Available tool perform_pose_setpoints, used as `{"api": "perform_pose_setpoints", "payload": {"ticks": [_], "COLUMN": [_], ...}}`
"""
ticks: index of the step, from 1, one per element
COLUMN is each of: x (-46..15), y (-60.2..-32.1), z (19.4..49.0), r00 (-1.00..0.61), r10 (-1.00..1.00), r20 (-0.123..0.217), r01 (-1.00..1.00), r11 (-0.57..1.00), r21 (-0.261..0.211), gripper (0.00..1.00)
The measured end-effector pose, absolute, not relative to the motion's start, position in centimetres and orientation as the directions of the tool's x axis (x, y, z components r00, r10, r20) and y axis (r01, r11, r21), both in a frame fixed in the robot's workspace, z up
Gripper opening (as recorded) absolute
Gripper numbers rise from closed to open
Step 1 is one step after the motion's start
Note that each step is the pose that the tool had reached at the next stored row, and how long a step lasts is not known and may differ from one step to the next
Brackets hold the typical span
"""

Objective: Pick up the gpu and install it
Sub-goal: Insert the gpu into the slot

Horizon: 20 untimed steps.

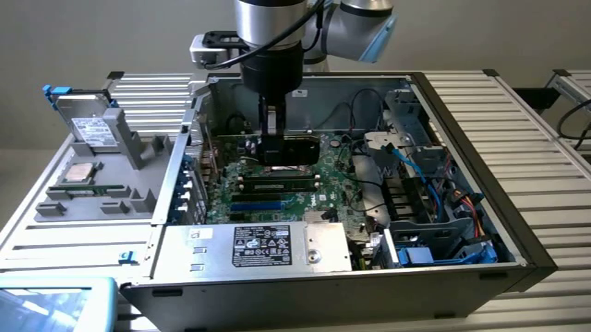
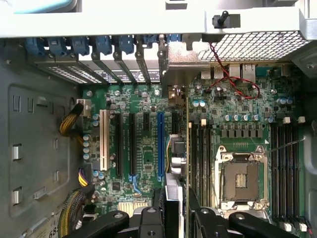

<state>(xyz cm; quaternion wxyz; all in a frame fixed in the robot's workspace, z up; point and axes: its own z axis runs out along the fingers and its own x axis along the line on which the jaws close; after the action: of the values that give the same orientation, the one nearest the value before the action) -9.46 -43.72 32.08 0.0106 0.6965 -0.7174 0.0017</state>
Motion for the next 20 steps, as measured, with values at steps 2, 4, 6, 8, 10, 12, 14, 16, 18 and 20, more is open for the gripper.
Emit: {"api": "perform_pose_setpoints", "payload": {"ticks": [2, 4, 6, 8, 10, 12, 14, 16, 18, 20], "x": [-9.5, -9.5, -9.5, -9.7, -9.9, -10.0, -10.0, -10.1, -10.2, -10.4], "y": [-43.7, -43.7, -43.7, -43.7, -43.7, -43.7, -43.7, -43.7, -43.8, -43.9], "z": [31.9, 31.8, 31.6, 31.5, 31.3, 31.1, 30.8, 30.4, 30.0, 29.7], "r00": [-0.029, -0.029, -0.03, -0.03, -0.03, -0.03, -0.029, -0.029, -0.03, -0.03], "r10": [-0.999, -0.999, -0.999, -0.999, -0.999, -0.999, -0.999, -0.999, -0.999, -0.999], "r20": [0.021, 0.022, 0.022, 0.023, 0.025, 0.027, 0.028, 0.028, 0.028, 0.028], "r01": [-0.999, -0.999, -0.999, -0.999, -0.999, -0.999, -0.999, -0.999, -0.999, -0.999], "r11": [0.03, 0.03, 0.03, 0.03, 0.03, 0.03, 0.03, 0.03, 0.03, 0.03], "r21": [0.012, 0.012, 0.012, 0.012, 0.012, 0.012, 0.012, 0.012, 0.012, 0.012], "gripper": [0.28, 0.28, 0.28, 0.28, 0.28, 0.28, 0.28, 0.28, 0.28, 0.28]}}
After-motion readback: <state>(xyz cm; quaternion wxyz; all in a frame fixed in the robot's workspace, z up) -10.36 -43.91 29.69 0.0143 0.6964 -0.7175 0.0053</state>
